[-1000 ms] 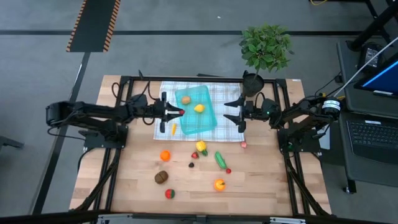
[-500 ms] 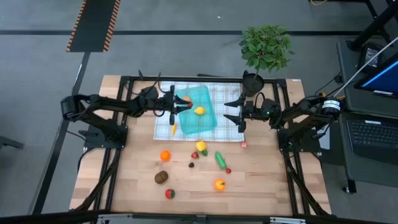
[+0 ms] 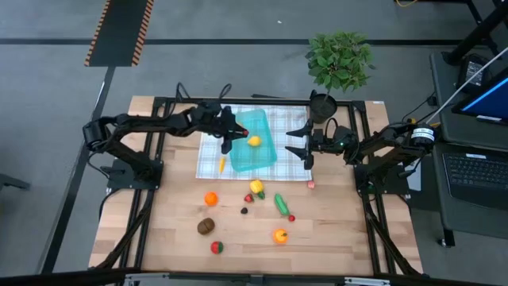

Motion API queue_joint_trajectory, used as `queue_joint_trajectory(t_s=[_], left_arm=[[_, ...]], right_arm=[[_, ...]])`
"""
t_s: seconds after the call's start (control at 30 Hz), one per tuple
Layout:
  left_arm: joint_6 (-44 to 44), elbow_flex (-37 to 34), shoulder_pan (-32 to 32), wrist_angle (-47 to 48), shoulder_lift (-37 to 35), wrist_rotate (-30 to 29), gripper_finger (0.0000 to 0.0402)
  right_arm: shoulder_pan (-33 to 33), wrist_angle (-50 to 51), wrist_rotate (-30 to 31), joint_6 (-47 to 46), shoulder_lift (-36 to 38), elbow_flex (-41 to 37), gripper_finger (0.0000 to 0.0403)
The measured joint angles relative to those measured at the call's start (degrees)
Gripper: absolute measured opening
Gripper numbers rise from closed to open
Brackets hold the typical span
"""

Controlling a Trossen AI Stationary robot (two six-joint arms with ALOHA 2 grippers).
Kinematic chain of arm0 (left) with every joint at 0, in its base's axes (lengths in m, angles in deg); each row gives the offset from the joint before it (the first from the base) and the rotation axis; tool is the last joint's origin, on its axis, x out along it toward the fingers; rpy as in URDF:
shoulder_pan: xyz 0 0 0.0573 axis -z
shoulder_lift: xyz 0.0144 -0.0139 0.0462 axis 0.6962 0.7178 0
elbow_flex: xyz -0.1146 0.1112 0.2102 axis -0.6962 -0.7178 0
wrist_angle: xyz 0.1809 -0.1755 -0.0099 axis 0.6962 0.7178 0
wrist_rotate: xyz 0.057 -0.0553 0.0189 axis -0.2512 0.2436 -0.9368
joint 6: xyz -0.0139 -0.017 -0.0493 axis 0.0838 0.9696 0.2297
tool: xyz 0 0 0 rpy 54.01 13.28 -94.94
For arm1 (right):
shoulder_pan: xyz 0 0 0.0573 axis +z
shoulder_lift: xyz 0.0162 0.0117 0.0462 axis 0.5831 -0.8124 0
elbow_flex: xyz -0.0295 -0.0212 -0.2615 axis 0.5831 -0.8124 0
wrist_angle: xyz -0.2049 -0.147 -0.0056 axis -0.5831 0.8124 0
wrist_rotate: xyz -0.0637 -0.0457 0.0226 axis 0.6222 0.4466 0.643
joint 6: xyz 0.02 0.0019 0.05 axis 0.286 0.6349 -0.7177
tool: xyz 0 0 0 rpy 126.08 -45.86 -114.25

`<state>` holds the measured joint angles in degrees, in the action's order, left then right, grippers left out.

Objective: Pick and placing Produce into tupperware
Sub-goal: Put the top red raspberry into the blue bin, then put the pink peach into the blue bin

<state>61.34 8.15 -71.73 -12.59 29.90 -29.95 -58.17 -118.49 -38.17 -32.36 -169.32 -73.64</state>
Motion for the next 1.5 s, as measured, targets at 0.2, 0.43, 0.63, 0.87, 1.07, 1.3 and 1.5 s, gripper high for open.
queue_joint_trajectory(t_s=[0.2, 0.43, 0.63, 0.87, 1.07, 1.3, 1.5], left_arm=[[-2.7, 4.0, 0.4, 7.4, 0.0, -2.6, 0.0075], [-2.3, 4.0, 0.3, 7.6, 2.6, -3.2, 0.0077], [-2.3, 4.0, 0.6, 7.8, 6.6, -3.2, 0.0076], [-2.2, 4.0, 0.6, 7.9, 11.3, -3.1, 0.0079], [-2.7, 4.0, 0.6, 8.6, 13.7, -3.3, 0.0077], [-2.7, 4.0, 0.6, 8.5, 13.8, -3.3, 0.0115], [-2.7, 4.0, 1.7, 8.5, 13.7, -5.0, 0.0149]], right_arm=[[0.0, 0.2, 0.0, 0.0, 0.0, 0.0, 0.0275], [0.0, 0.3, 0.0, 0.0, 0.0, 0.0, 0.0275], [0.0, 0.3, 0.0, 0.0, 0.0, 0.0, 0.0275], [0.0, 0.3, 0.0, 0.0, 0.0, 0.0, 0.0275], [0.0, 0.3, 0.0, 0.0, 0.0, 0.0, 0.0275], [0.0, 0.3, 0.0, 0.0, 0.0, 0.0, 0.0275], [0.0, 0.6, 0.0, 0.0, 0.0, 0.0, 0.0275]])
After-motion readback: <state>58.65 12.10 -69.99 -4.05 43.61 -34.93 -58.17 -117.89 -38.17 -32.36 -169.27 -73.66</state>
